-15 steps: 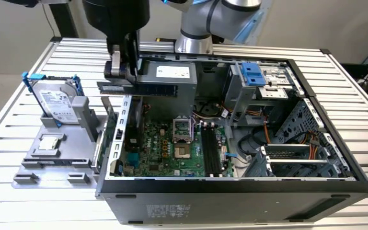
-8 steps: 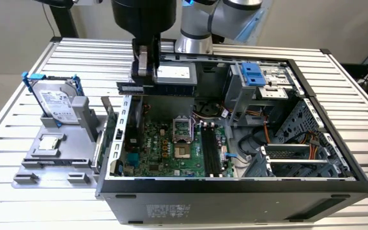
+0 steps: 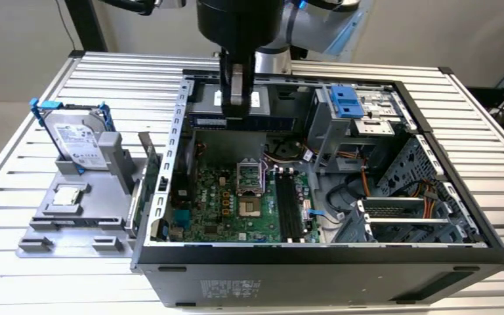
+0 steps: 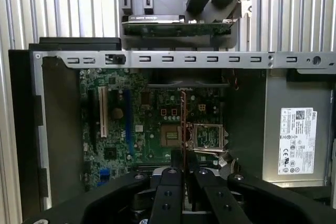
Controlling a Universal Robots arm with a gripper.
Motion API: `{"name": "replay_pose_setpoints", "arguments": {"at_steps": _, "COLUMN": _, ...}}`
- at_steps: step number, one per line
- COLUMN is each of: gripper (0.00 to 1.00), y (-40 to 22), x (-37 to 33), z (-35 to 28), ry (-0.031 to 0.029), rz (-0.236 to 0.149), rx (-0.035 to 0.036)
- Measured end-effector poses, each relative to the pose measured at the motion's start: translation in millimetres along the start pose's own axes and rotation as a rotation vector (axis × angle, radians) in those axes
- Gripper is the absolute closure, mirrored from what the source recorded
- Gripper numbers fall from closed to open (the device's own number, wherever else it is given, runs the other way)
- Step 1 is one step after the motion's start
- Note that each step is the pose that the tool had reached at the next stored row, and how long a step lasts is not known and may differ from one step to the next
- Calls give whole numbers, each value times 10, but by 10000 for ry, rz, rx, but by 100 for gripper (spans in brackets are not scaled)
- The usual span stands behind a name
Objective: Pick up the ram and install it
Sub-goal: 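Pick up the ram and move it above insertion slot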
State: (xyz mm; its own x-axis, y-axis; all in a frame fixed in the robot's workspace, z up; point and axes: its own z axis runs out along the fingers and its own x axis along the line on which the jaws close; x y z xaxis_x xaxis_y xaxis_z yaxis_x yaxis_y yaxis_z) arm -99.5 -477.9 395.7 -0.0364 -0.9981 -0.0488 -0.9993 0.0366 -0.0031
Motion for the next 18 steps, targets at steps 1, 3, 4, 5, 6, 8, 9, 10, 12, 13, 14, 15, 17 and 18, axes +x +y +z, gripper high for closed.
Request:
{"name": "replay_pose_setpoints", "arguments": {"at_steps": 1, "gripper": 100, "y": -45, "x": -2, "z": 0, "ry": -1, "rz": 0, "rx": 0}}
{"name": "replay_pose_setpoints", "arguments": {"at_steps": 3, "gripper": 100, "y": -135, "x": -5, "z": 1, "ry": 0, "rz": 0, "rx": 0}}
{"name": "replay_pose_setpoints", "arguments": {"at_steps": 4, "gripper": 100, "y": -182, "x": -7, "z": 1, "ry": 0, "rz": 0, "rx": 0}}
{"name": "replay_pose_setpoints", "arguments": {"at_steps": 5, "gripper": 100, "y": -226, "x": -8, "z": 1, "ry": 0, "rz": 0, "rx": 0}}
{"name": "replay_pose_setpoints", "arguments": {"at_steps": 6, "gripper": 100, "y": -271, "x": -10, "z": 1, "ry": 0, "rz": 0, "rx": -1}}
{"name": "replay_pose_setpoints", "arguments": {"at_steps": 8, "gripper": 100, "y": -360, "x": -13, "z": 2, "ry": -1, "rz": 0, "rx": 0}}
{"name": "replay_pose_setpoints", "arguments": {"at_steps": 9, "gripper": 100, "y": -405, "x": -15, "z": 3, "ry": -1, "rz": 1, "rx": 0}}
{"name": "replay_pose_setpoints", "arguments": {"at_steps": 10, "gripper": 100, "y": -451, "x": -16, "z": 3, "ry": 0, "rz": 0, "rx": 0}}
{"name": "replay_pose_setpoints", "arguments": {"at_steps": 12, "gripper": 100, "y": -540, "x": -20, "z": 3, "ry": 0, "rz": 7, "rx": 0}}
{"name": "replay_pose_setpoints", "arguments": {"at_steps": 13, "gripper": 100, "y": -589, "x": -21, "z": 4, "ry": 0, "rz": 10, "rx": 0}}
{"name": "replay_pose_setpoints", "arguments": {"at_steps": 14, "gripper": 100, "y": -629, "x": -23, "z": 4, "ry": 0, "rz": 13, "rx": 1}}
{"name": "replay_pose_setpoints", "arguments": {"at_steps": 15, "gripper": 100, "y": -672, "x": -24, "z": 4, "ry": 0, "rz": 18, "rx": 0}}
{"name": "replay_pose_setpoints", "arguments": {"at_steps": 17, "gripper": 100, "y": -746, "x": -27, "z": 5, "ry": 0, "rz": 36, "rx": 1}}
{"name": "replay_pose_setpoints", "arguments": {"at_steps": 18, "gripper": 100, "y": -775, "x": -27, "z": 5, "ry": 0, "rz": 54, "rx": 2}}
